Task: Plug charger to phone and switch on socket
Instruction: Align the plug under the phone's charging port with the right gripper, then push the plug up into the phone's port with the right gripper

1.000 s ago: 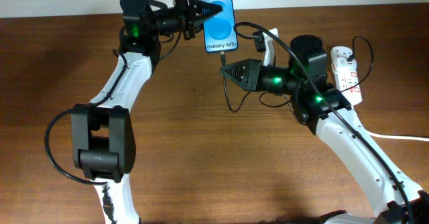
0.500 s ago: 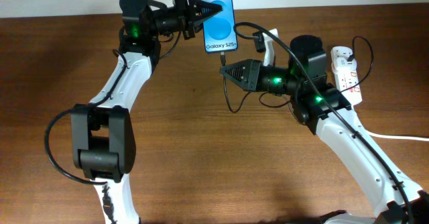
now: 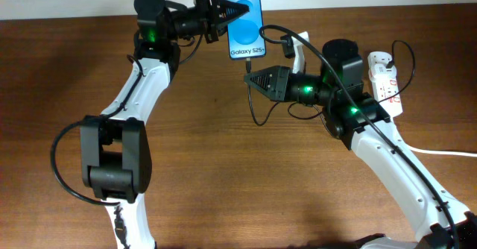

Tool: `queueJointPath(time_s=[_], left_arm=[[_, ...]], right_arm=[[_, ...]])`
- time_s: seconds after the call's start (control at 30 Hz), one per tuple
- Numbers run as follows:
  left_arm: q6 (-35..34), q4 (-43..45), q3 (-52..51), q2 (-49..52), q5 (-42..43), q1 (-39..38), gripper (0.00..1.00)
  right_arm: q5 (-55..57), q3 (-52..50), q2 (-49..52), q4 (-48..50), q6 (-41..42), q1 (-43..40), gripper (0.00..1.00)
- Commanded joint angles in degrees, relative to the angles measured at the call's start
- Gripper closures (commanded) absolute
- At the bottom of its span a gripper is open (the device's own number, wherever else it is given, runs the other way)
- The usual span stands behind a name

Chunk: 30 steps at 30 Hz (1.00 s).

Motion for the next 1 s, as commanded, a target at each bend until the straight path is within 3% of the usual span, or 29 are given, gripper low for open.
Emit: queueJointPath(time_s=[0.0, 0.97], left_arm=[[0.9, 0.5, 1.0, -0.3, 1.6, -1.0, 1.00], [3.7, 0.5, 1.0, -0.3, 5.6, -2.1, 1.00]], right_arm=[[1.2, 0.1, 0.1, 0.6, 0.2, -0.1, 0.96], [0.6, 0.1, 0.1, 4.7, 1.9, -2.9, 0.96]])
